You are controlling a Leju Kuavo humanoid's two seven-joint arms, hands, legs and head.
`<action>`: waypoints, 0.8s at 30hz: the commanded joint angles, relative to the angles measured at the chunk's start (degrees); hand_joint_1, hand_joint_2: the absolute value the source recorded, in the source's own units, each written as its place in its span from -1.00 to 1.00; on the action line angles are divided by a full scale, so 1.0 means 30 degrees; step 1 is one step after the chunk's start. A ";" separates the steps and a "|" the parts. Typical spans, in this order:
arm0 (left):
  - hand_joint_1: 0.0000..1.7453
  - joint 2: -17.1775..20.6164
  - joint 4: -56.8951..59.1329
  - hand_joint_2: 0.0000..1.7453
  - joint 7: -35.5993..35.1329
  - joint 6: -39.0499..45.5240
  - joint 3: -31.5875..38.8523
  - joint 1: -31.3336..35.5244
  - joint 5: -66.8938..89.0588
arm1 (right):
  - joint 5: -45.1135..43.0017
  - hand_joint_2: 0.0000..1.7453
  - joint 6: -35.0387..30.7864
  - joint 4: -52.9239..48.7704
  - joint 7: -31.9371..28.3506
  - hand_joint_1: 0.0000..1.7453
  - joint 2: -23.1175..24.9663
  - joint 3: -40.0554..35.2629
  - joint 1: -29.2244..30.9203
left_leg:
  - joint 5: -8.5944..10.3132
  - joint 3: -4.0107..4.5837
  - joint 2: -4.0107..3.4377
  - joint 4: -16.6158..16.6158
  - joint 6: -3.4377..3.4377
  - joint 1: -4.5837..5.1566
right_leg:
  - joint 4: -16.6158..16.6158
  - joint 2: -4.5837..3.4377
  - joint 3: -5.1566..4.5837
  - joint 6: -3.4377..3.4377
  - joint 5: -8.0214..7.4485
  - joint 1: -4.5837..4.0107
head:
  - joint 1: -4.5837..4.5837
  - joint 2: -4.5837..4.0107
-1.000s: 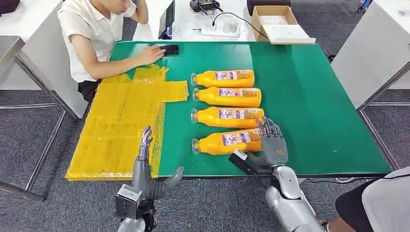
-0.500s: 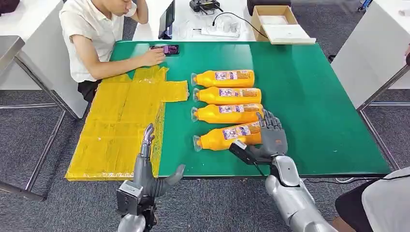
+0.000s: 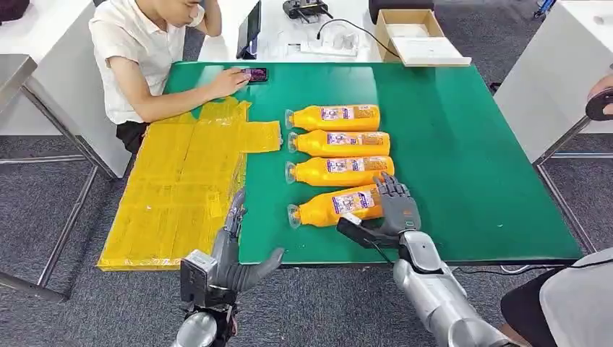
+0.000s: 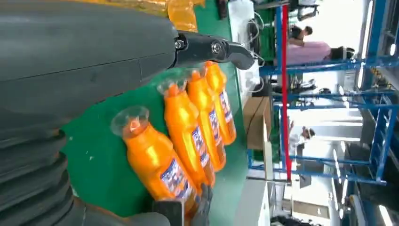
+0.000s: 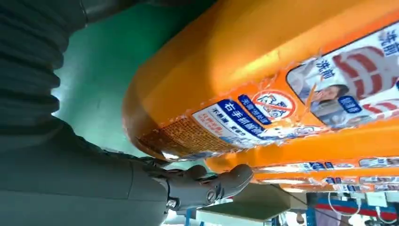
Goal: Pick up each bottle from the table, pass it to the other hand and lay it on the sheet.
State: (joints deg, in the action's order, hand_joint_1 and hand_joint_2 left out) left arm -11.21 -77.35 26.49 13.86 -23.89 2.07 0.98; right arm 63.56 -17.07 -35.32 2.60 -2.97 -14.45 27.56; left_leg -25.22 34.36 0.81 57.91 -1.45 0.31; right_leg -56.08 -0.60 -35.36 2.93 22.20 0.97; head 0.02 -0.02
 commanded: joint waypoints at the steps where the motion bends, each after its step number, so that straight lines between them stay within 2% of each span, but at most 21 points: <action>1: -1.00 0.0375 0.1487 1.00 -0.0582 -0.0883 -0.0190 0.0710 -0.0571 | -0.0198 1.00 0.1455 0.3589 -0.0588 0.72 0.0211 -0.0932 -0.0064 | -0.0014 -0.0145 0.0016 -0.0043 0.0042 -0.0036 | 0.0056 0.0058 0.0159 -0.0049 0.0021 -0.0043 | 0.0000 0.0007; 3: -1.00 0.0389 0.1610 1.00 -0.0598 -0.0994 -0.0327 0.0856 -0.0646 | -0.0114 1.00 0.1491 0.3981 -0.0939 1.00 0.0170 -0.1147 0.0108 | -0.0010 -0.0188 0.0005 -0.0042 0.0042 -0.0031 | 0.0059 0.0059 0.0200 -0.0052 0.0017 -0.0039 | -0.0007 0.0007; 10: -1.00 0.0458 0.1934 1.00 -0.0556 -0.1351 -0.0732 0.1395 -0.1141 | -0.0820 1.00 0.2884 0.5000 -0.2162 1.00 -0.0040 -0.1104 0.0571 | -0.0018 -0.0270 -0.0039 -0.0025 0.0032 -0.0028 | 0.0049 0.0053 0.0253 -0.0047 0.0006 -0.0039 | 0.0000 0.0007; 14: -1.00 0.0565 0.2582 1.00 -0.0500 -0.1629 -0.1071 0.2063 -0.1732 | -0.3398 1.00 0.6059 0.5595 -0.4150 1.00 -0.0281 0.0420 0.0289 | -0.0014 -0.0350 -0.0022 -0.0054 0.0034 -0.0033 | 0.0079 0.0070 0.0339 -0.0051 0.0008 -0.0046 | 0.0000 0.0007; 16: -1.00 0.0580 0.2701 1.00 -0.0455 -0.1682 -0.1213 0.2245 -0.1825 | -0.3570 1.00 0.6430 0.5678 -0.4218 1.00 -0.0421 0.0378 0.0163 | -0.0012 -0.0372 0.0022 -0.0058 0.0039 -0.0044 | 0.0097 0.0105 0.0368 -0.0055 0.0007 -0.0059 | 0.0000 0.0001; 20: -1.00 0.0604 0.2735 1.00 -0.0434 -0.1695 -0.1286 0.2291 -0.1890 | -0.3442 1.00 0.6675 0.5758 -0.4148 1.00 -0.0465 0.0101 0.0225 | -0.0066 -0.0511 -0.0020 -0.0049 0.0022 -0.0044 | 0.0104 0.0051 0.0421 -0.0065 0.0027 -0.0070 | 0.0000 0.0007; 21: -1.00 0.0622 0.2796 1.00 -0.0432 -0.1730 -0.1381 0.2392 -0.1895 | -0.3873 1.00 0.7488 0.5894 -0.4275 1.00 -0.0494 0.0337 0.0229 | -0.0142 -0.0595 -0.0063 -0.0018 0.0020 -0.0031 | 0.0064 -0.0008 0.0389 -0.0063 0.0079 -0.0063 | 0.0007 0.0007; 23: -1.00 0.0601 0.2978 1.00 -0.0393 -0.1807 -0.1523 0.2592 -0.2028 | -0.4139 1.00 0.8382 0.5876 -0.4789 1.00 -0.0690 0.0162 0.0040 | -0.0123 -0.0585 0.0012 -0.0069 0.0028 -0.0052 | 0.0133 0.0091 0.0372 -0.0107 0.0087 -0.0088 | 0.0000 0.0007; 24: -1.00 0.0581 0.2980 1.00 -0.0377 -0.1808 -0.1517 0.2614 -0.2053 | -0.4338 1.00 0.8673 0.5931 -0.5054 1.00 -0.0662 0.0261 -0.0005 | -0.0219 -0.0731 -0.0040 -0.0034 -0.0012 -0.0036 | 0.0085 0.0013 0.0500 -0.0075 0.0188 -0.0071 | 0.0000 0.0007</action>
State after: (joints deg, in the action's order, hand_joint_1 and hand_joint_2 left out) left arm -11.17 -73.55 25.05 8.96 -25.70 6.45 -4.46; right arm 52.59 0.07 -24.92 -10.34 -4.24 -14.10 33.37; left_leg -25.99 32.06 0.40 57.88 -1.55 0.30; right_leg -55.95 -0.90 -33.95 2.75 22.79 0.86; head 0.02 0.00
